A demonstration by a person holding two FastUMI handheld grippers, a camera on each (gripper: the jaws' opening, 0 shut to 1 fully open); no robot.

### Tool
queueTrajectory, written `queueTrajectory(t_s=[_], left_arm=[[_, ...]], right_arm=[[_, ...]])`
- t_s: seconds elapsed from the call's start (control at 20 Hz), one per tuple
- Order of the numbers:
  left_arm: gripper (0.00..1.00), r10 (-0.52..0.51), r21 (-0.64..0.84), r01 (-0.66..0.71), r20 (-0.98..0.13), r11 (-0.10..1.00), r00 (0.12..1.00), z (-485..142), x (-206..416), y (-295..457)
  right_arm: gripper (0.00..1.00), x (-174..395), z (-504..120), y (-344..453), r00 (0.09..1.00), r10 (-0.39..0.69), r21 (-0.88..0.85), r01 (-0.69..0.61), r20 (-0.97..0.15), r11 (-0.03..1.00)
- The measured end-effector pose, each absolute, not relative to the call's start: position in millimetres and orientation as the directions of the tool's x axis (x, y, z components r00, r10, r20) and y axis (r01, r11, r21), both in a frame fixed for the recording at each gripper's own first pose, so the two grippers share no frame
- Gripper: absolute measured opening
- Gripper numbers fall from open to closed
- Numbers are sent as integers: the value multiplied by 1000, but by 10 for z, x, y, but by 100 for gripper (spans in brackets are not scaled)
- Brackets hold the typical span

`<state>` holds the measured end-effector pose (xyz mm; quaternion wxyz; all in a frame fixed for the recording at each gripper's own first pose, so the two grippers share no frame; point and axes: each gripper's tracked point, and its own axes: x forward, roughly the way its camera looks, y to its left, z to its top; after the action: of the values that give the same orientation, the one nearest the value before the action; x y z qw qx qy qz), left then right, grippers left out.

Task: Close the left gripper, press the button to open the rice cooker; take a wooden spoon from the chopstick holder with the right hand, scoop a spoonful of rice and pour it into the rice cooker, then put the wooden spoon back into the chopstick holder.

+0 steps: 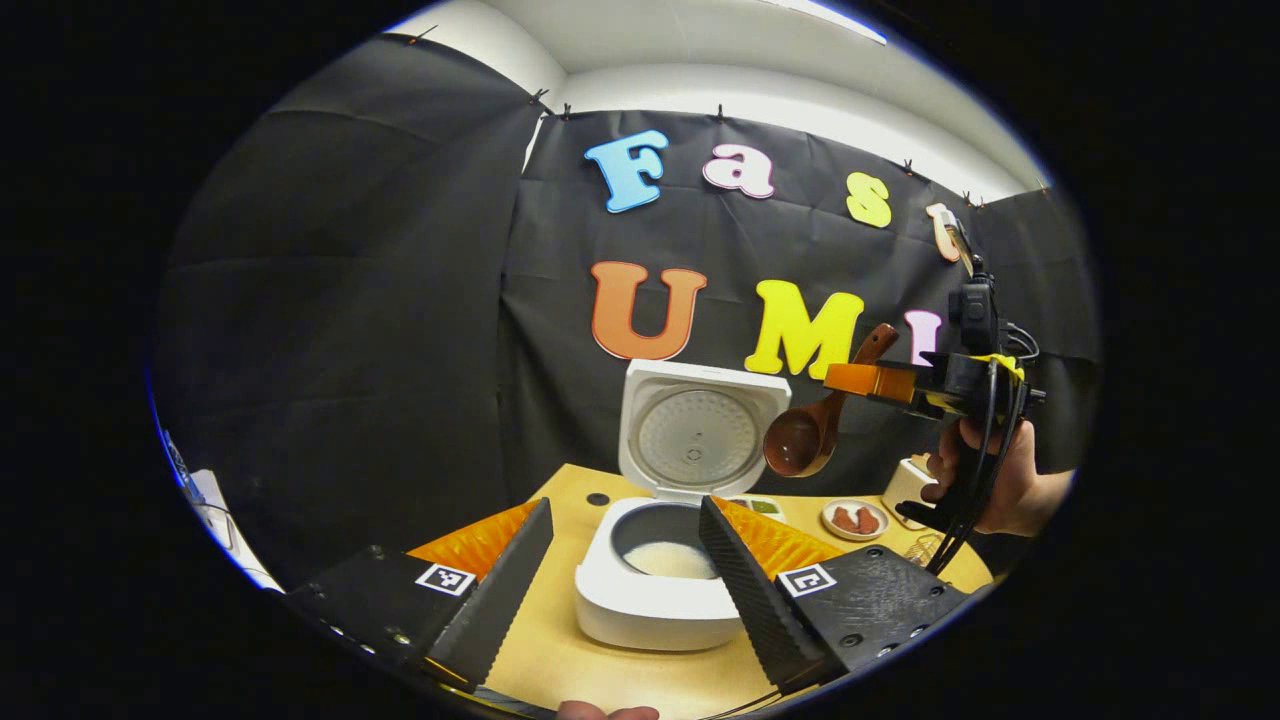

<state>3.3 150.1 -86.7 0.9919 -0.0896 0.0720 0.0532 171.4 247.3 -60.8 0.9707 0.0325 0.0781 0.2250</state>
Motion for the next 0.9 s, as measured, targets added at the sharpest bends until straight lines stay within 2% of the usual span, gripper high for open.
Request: queueTrajectory(t_s=[0.05, 0.3, 0.5, 0.9], left_arm=[[95, 83, -171, -108, -148, 979, 985, -840, 28, 1413], [95, 44, -162, -65, -131, 985, 990, -728, 66, 1032], [95, 6, -164, -29, -141, 986, 990, -703, 86, 718], [95, -49, -179, 17, -177, 984, 983, -674, 436, 311]], right_arm=[[13, 1671, -539, 2300, 892, 432, 116, -418, -134, 901], [12, 1574, -304, 1314, 927, 351, 224, -317, -132, 922], [12, 1486, -207, 348, 964, 229, 250, -191, -134, 949], [13, 1427, -542, -1373, 973, 13, 206, 35, -230, 978]])
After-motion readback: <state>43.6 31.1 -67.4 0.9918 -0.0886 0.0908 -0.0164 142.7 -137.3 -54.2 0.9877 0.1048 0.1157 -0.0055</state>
